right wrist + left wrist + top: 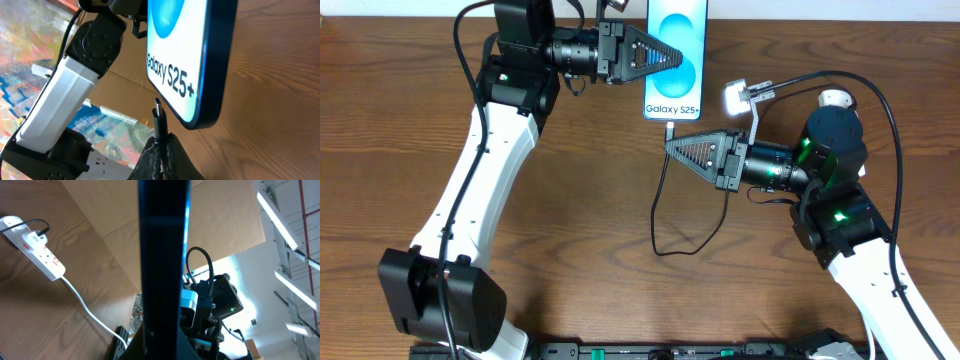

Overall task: Plug charger to phone and switch on socket
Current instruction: 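Align the USB-C plug under the phone's bottom port with the right gripper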

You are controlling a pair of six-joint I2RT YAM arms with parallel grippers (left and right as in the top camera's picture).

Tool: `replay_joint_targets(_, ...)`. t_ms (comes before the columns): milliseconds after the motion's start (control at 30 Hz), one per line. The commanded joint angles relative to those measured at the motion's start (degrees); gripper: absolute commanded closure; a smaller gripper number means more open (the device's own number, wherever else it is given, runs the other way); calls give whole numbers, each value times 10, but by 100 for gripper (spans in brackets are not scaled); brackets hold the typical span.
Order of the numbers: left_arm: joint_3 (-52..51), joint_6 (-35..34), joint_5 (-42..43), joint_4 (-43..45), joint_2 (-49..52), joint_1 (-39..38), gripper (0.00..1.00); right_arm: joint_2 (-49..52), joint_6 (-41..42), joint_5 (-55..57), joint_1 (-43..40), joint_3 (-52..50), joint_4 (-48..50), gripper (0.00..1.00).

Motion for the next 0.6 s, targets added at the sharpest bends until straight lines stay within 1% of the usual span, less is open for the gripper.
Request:
replay_joint_targets(0,11,16,16,3,-4,2,93,-2,-8,-10,-5,2,2,99)
replay_joint_targets(567,11,-2,16,3,-4,2,93,-2,-19,14,-5,2,-11,99)
